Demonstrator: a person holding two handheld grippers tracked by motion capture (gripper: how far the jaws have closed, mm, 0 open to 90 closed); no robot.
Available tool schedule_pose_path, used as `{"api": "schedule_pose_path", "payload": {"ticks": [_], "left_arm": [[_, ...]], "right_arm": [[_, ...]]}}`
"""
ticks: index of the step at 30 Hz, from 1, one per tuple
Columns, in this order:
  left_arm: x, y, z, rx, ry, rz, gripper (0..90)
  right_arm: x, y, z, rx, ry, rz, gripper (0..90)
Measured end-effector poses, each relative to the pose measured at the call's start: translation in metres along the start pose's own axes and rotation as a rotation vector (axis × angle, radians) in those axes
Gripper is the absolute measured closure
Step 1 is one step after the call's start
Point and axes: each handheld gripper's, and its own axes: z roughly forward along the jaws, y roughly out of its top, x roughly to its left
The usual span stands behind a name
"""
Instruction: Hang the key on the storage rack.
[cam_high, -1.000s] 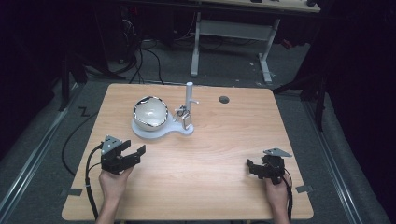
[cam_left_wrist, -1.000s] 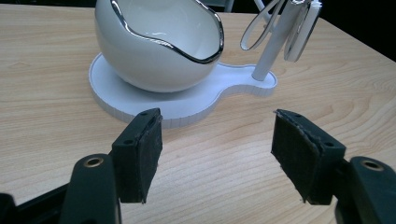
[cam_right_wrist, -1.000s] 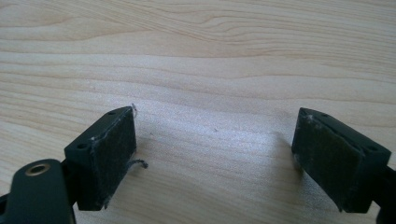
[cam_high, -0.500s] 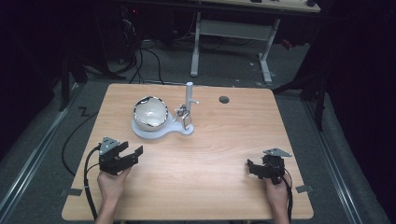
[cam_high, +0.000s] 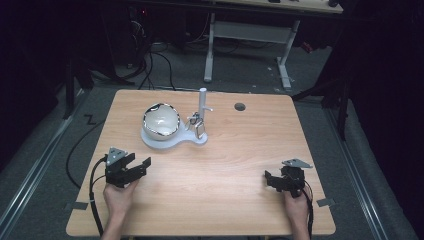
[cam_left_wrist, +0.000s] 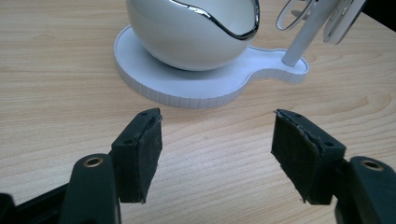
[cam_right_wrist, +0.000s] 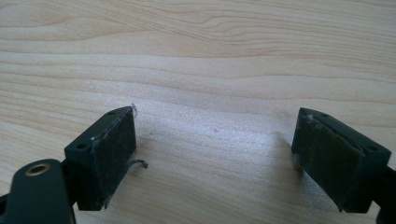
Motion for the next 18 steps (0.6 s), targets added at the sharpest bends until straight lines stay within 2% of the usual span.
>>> {"api": "schedule_pose_path", "payload": {"ticks": [18], "left_arm": [[0.0,-0.008,0.017,0.06,0.022,0.015,33.4]], "right_arm": [[0.0,0.0,0.0,0.0,0.0,0.0,13.9]]}}
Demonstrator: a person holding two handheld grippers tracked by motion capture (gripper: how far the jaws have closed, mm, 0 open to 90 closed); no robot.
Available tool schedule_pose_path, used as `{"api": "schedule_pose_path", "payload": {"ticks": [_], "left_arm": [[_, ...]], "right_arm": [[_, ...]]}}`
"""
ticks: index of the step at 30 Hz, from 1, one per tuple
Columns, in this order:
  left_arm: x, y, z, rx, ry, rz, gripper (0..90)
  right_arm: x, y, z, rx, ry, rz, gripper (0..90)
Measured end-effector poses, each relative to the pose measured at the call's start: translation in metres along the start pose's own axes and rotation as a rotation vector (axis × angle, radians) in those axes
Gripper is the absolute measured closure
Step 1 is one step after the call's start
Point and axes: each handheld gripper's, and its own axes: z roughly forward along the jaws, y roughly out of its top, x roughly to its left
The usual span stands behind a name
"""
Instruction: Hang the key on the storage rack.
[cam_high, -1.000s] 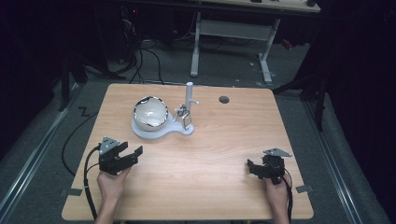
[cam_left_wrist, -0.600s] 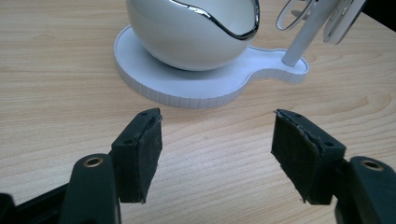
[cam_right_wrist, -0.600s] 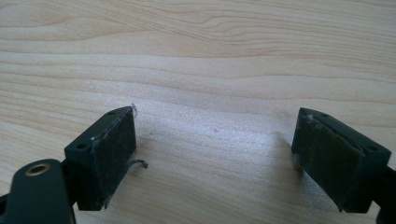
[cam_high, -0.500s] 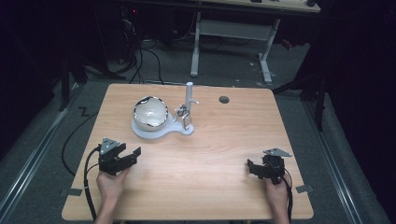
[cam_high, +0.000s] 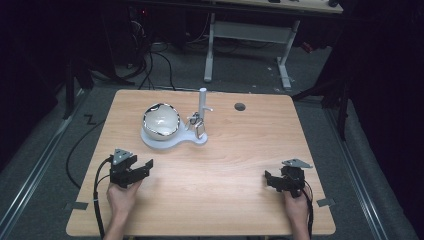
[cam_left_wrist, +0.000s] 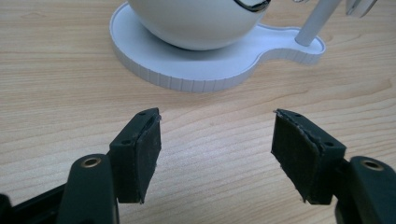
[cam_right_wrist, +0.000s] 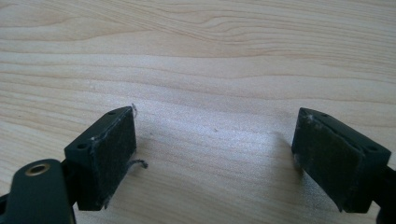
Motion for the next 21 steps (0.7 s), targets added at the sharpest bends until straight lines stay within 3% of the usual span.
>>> {"api": "schedule_pose_path", "payload": {"ticks": [21], "left_arm": [[0.001,-0.008,0.016,0.054,0.053,0.027,34.3]], "right_arm": [[0.0,0.0,0.0,0.0,0.0,0.001,13.9]]}}
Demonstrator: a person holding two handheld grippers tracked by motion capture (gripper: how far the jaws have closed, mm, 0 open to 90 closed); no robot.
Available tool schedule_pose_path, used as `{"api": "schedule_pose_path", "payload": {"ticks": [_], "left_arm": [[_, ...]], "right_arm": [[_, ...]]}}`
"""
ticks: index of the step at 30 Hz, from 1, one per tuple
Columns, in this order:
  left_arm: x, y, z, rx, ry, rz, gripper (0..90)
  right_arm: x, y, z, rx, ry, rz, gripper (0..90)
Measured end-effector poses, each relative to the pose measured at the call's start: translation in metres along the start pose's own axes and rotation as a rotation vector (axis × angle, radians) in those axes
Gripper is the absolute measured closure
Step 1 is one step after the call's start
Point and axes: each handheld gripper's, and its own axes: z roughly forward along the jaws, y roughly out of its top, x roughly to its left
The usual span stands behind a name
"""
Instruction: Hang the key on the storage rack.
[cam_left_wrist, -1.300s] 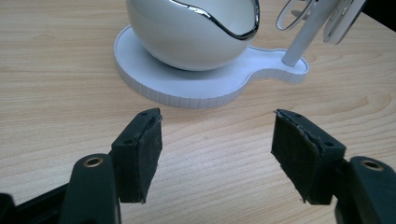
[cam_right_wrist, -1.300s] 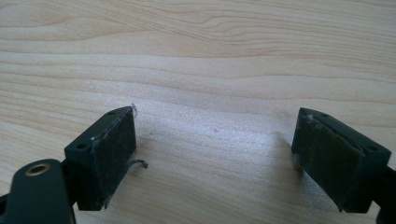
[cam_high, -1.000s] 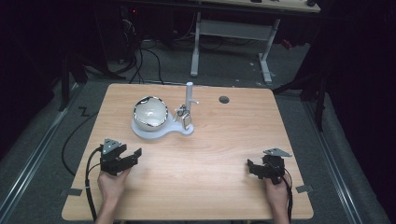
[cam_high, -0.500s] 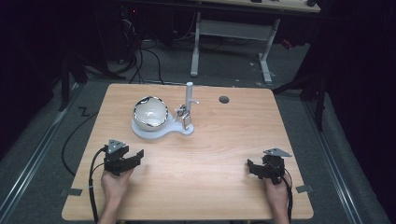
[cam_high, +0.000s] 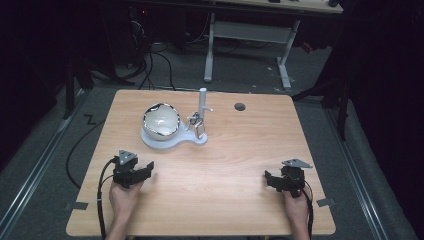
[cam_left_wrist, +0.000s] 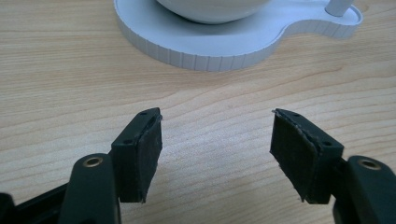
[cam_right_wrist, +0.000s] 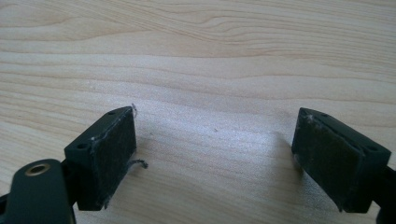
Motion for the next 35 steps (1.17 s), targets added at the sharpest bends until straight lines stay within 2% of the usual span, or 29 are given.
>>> {"api": "schedule_pose_path", "payload": {"ticks": [15,20,23,28,35], "left_arm": [[-0.004,-0.002,0.01,0.032,0.03,0.041,33.9],[-0.007,-0.004,0.015,0.056,0.049,0.065,33.7],[-0.012,-0.005,0.016,0.053,0.069,0.103,33.1],[-0.012,-0.006,0.016,0.061,0.041,0.102,30.4],[-0.013,-0.006,0.016,0.062,0.037,0.103,29.5]], "right_arm": [[0.0,0.0,0.0,-0.001,-0.001,0.0,13.9],[0.0,0.0,0.0,-0.001,-0.001,0.0,13.9],[0.0,0.0,0.0,-0.001,-0.001,0.0,13.9],[0.0,0.0,0.0,-0.001,-0.001,0.0,13.9],[0.0,0.0,0.0,-0.001,-0.001,0.0,13.9]]}}
